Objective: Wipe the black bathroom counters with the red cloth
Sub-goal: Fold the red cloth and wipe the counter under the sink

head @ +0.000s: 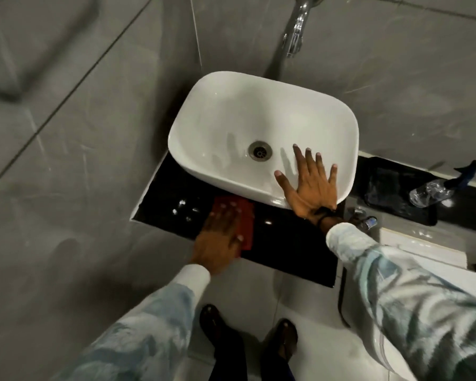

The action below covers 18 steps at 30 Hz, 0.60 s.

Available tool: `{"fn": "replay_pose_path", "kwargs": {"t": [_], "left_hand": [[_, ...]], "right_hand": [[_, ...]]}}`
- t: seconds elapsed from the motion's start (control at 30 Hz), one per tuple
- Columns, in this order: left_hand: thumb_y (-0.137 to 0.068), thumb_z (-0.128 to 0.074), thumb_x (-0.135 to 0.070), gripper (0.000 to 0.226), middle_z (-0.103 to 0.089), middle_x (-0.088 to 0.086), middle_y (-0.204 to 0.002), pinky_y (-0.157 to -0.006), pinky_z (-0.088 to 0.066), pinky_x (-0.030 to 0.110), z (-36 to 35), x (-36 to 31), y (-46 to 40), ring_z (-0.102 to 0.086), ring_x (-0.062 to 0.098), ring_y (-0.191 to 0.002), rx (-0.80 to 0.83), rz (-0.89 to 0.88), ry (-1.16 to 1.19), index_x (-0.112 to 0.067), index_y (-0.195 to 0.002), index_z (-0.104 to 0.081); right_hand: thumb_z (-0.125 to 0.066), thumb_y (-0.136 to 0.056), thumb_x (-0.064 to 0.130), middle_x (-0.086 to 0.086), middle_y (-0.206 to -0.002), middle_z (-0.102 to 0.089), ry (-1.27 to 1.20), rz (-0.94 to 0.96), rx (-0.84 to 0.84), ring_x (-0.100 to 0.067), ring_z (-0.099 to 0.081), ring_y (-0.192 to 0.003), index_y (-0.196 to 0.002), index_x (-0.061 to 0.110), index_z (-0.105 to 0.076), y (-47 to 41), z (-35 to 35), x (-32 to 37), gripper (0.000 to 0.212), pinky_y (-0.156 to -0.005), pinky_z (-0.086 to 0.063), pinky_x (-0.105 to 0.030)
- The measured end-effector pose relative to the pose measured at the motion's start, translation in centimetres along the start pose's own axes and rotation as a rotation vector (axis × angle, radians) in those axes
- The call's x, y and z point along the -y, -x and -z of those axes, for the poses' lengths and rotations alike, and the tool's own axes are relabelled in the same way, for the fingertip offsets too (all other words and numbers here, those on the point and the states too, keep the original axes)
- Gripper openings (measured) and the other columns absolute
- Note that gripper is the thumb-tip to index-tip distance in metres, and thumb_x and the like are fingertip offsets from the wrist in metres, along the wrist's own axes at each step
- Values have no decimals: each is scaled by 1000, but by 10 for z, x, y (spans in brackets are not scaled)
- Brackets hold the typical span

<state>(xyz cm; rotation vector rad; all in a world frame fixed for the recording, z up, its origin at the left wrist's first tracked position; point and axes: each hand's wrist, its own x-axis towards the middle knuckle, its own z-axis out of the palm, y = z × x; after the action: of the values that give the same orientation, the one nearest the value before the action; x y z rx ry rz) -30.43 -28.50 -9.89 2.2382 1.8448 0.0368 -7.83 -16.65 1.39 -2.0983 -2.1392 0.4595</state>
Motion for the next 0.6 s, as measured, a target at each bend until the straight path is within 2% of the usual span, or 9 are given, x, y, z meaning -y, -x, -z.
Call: {"fn": "replay_pose_path", "kwargs": {"t": [0.13,0.2,0.23,0.27,0.33,0.4,0.47,0.53,0.6], "left_hand": [[-101,-33,-33,66,-17,14,-171,-129,-4,47,23,86,2,-10,35,-159,-72,397,74,-11,-162,-17],[-100,-33,-32,66,-20,20,-169,-129,-8,53,22,77,14,-13,39,-158,-121,627,127,-4,-159,-24],[-99,-31,-33,66,-21,22,-168,-128,-10,56,18,56,21,-14,41,-157,-124,687,134,-1,-157,-29],[-99,-30,-34,66,-23,23,-167,-127,-12,58,13,37,26,-16,43,-156,-122,668,136,1,-155,-33],[-101,-29,-36,66,-23,19,-168,-127,-13,56,2,18,35,-17,39,-157,-108,447,122,-4,-158,-28],[-102,-30,-39,68,-17,13,-171,-130,-9,50,4,39,34,-11,31,-159,-70,255,87,-10,-162,-19],[-101,-30,-41,69,-17,14,-171,-130,-10,50,7,74,33,-11,32,-159,-75,332,51,-11,-162,-19],[-102,-32,-38,67,-16,17,-170,-129,-12,52,10,94,33,-11,36,-159,-128,577,71,-9,-161,-21],[-104,-36,-34,65,-14,20,-170,-128,-13,55,9,87,34,-10,39,-158,-170,729,143,-4,-160,-22]], "right_hand": [[-15,-89,86,-2,-178,-10,51,-8,10,-27,-5,-166,-166,42,-1,-5,-10,31,90,-131,3,-61],[-14,-88,87,-3,-177,-11,71,-32,2,-28,-5,-166,-166,40,-1,-5,-11,29,92,-130,2,-62],[-13,-88,88,-4,-177,-12,82,-36,-6,-28,-6,-166,-166,40,0,-4,-11,26,93,-130,2,-63],[-12,-88,88,-4,-177,-12,92,-36,-15,-28,-6,-166,-166,40,0,-5,-11,27,93,-130,1,-63],[-12,-88,88,-4,-177,-13,107,-36,-10,-29,-8,-166,-166,40,1,-5,-12,28,92,-130,0,-63],[-13,-89,88,-5,-177,-14,111,-42,-11,-29,-9,-165,-166,40,1,-5,-12,29,92,-130,-1,-63],[-13,-88,88,-6,-176,-16,116,-54,-12,-29,-10,-165,-166,40,1,-5,-12,28,92,-130,-2,-63],[-12,-88,88,-7,-176,-17,121,-58,-20,-30,-11,-165,-166,39,-1,-5,-13,26,93,-130,-3,-64],[-12,-87,89,-7,-176,-18,128,-53,-22,-30,-11,-165,-167,39,-2,-5,-14,28,94,-130,-3,-64]]}}
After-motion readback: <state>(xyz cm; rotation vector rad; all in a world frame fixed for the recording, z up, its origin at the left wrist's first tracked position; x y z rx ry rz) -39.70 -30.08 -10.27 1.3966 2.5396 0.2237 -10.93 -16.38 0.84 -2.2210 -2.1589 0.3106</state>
